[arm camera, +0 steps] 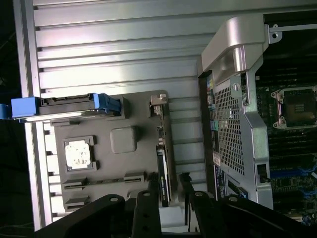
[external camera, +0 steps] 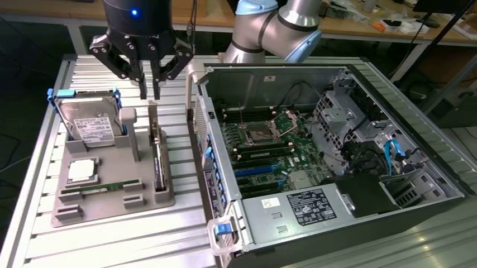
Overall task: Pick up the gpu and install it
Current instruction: 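Pick up the gpu and move the gpu toward the slot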
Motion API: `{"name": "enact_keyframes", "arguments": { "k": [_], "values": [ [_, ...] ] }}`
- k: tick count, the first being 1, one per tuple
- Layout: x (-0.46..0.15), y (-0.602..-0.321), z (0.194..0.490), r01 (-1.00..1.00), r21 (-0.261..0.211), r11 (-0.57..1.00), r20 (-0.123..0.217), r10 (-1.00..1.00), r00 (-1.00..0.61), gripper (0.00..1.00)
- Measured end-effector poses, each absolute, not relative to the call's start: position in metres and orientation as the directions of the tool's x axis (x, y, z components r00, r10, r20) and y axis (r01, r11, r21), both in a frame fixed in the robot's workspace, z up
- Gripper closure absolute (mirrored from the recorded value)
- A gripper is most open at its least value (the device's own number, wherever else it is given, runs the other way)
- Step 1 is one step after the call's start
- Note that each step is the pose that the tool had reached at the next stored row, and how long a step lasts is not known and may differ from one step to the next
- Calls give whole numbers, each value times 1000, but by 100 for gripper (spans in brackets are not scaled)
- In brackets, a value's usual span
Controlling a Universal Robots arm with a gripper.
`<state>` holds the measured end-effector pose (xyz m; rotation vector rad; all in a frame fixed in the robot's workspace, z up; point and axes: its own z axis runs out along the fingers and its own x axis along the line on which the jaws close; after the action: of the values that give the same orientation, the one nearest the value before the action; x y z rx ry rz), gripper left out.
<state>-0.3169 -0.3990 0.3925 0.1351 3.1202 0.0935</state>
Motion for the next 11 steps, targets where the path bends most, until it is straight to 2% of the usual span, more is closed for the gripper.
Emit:
{"name": "enact_keyframes", "arguments": {
  "k": [2,3,5,6,7,10,11],
  "values": [
    [-317,-399,392,86,60,994,-15,87,-996,58],
    [-317,-399,393,86,60,994,-14,87,-996,58],
    [-317,-399,392,86,60,994,-15,87,-996,46],
    [-317,-399,393,86,60,994,-14,87,-996,46],
    [-317,-399,392,86,60,994,-15,87,-996,40],
    [-317,-399,392,86,60,994,-15,87,-996,35],
    [-317,-399,393,86,60,994,-14,87,-996,28]
  ]
}}
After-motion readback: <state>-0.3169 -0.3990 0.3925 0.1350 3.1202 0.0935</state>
